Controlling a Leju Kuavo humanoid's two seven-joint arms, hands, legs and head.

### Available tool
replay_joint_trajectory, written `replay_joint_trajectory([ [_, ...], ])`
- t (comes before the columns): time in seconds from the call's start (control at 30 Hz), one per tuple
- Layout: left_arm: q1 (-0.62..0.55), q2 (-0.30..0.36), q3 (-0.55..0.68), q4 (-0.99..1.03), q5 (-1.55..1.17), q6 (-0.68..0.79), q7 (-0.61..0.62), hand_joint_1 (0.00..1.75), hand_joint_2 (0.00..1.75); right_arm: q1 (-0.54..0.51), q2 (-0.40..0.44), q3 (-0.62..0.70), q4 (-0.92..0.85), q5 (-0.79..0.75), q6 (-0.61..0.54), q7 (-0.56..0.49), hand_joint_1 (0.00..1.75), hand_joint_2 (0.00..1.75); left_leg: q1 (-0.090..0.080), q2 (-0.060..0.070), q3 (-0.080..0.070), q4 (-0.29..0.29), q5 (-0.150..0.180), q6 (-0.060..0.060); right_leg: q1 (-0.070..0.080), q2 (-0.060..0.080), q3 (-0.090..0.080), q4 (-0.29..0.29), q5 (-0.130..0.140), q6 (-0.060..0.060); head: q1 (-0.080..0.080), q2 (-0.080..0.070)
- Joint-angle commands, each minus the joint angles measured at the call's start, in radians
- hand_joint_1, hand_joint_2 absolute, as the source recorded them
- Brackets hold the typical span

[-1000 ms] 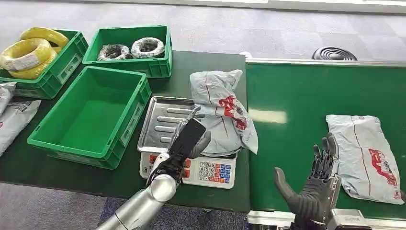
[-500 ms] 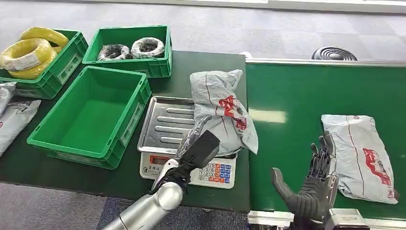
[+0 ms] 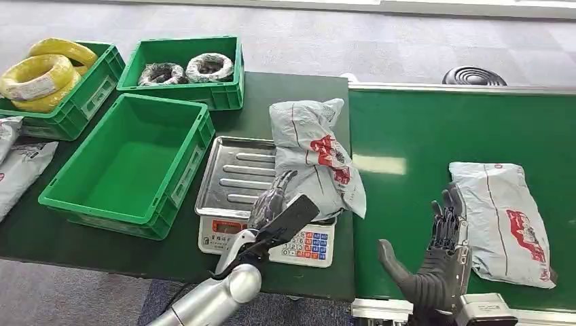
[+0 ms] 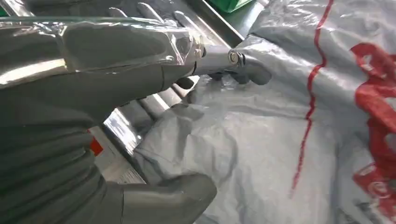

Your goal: Moved the parcel from conveyor to table for the left to box.

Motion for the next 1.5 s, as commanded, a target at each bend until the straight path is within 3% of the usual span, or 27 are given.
replay_joint_trajectory([
  [0.03,-0.010,-0.003,0.019,0.121,-0.101,-0.012,0.040,1.75,1.75,-0.014,0.041,-0.037,0.025,0.011,0.013,0.011,0.00,1.75,0.000,0.002,0.002,-0.004,0.002,0.001,0.001,0.000,0.001,-0.004,0.002,-0.003,0.000,0.000],
  [0.27,-0.006,-0.004,0.045,0.113,-0.118,-0.014,0.033,1.75,1.75,-0.002,0.037,-0.043,0.017,0.013,0.012,0.011,0.00,1.75,0.000,0.000,0.001,-0.001,0.000,0.001,0.000,-0.001,0.001,-0.001,0.000,-0.001,0.000,0.000],
  [0.43,0.014,0.008,0.095,-0.022,-0.073,-0.001,-0.029,1.75,1.75,0.010,0.034,-0.046,0.011,0.018,-0.003,0.011,0.00,1.75,0.000,0.001,0.000,-0.001,0.000,0.001,0.000,0.000,0.000,-0.001,0.001,-0.002,0.000,0.000],
  [0.6,-0.037,0.095,0.134,-0.253,-0.035,0.016,-0.018,1.75,1.75,0.013,0.023,-0.053,0.014,0.011,-0.007,0.004,0.00,1.75,0.000,0.003,-0.001,0.000,0.001,0.001,0.001,0.001,-0.002,0.000,0.001,-0.003,0.000,0.000],
  [0.73,-0.037,0.102,0.138,-0.264,-0.027,0.005,-0.012,1.75,1.75,0.011,0.021,-0.055,0.018,0.007,-0.005,0.002,0.00,1.75,0.000,0.002,0.000,-0.001,0.001,0.000,0.001,0.000,-0.001,0.000,0.001,-0.002,0.000,0.000],
  [0.77,-0.042,0.108,0.137,-0.270,-0.023,0.003,-0.013,1.38,1.75,0.007,0.019,-0.053,0.024,0.007,-0.005,0.001,0.00,1.75,0.000,0.002,0.000,-0.001,0.001,0.001,0.000,0.000,-0.001,0.000,0.001,-0.002,0.000,0.000],
  [0.8,-0.044,0.115,0.134,-0.279,-0.015,0.002,-0.013,0.09,1.75,0.002,0.020,-0.053,0.032,0.007,-0.005,0.001,0.00,1.75,0.000,0.003,0.001,-0.004,0.003,0.001,0.001,0.000,-0.001,-0.003,0.003,-0.004,0.000,0.000],
  [0.83,-0.044,0.117,0.135,-0.286,0.001,0.001,-0.017,0.00,1.75,-0.001,0.024,-0.055,0.037,0.006,-0.010,0.001,0.00,1.75,0.000,0.002,0.000,-0.001,0.001,0.001,0.001,0.001,-0.001,-0.001,0.001,-0.002,0.000,0.000],
  [1.03,-0.039,0.101,0.112,-0.292,0.025,0.021,-0.050,0.00,1.75,0.000,0.034,-0.059,0.029,0.014,-0.022,-0.004,0.00,1.75,0.000,0.001,0.000,-0.001,0.001,0.001,0.001,0.000,0.000,-0.001,0.001,-0.002,0.000,0.000],
  [1.2,-0.083,0.063,0.014,-0.245,0.035,-0.083,0.028,0.00,1.75,-0.043,0.045,-0.064,0.044,0.012,-0.005,0.004,0.00,1.75,0.000,0.000,-0.001,-0.001,0.001,0.001,0.001,-0.002,-0.001,-0.001,0.001,-0.002,0.000,0.000],
  [1.5,-0.087,0.028,-0.048,-0.091,0.047,-0.174,0.066,0.00,1.75,-0.096,0.052,-0.057,0.091,0.004,0.032,0.010,0.00,1.75,0.000,0.000,0.002,-0.002,0.002,0.001,0.001,-0.001,0.001,-0.003,0.002,-0.002,0.000,0.000],
])
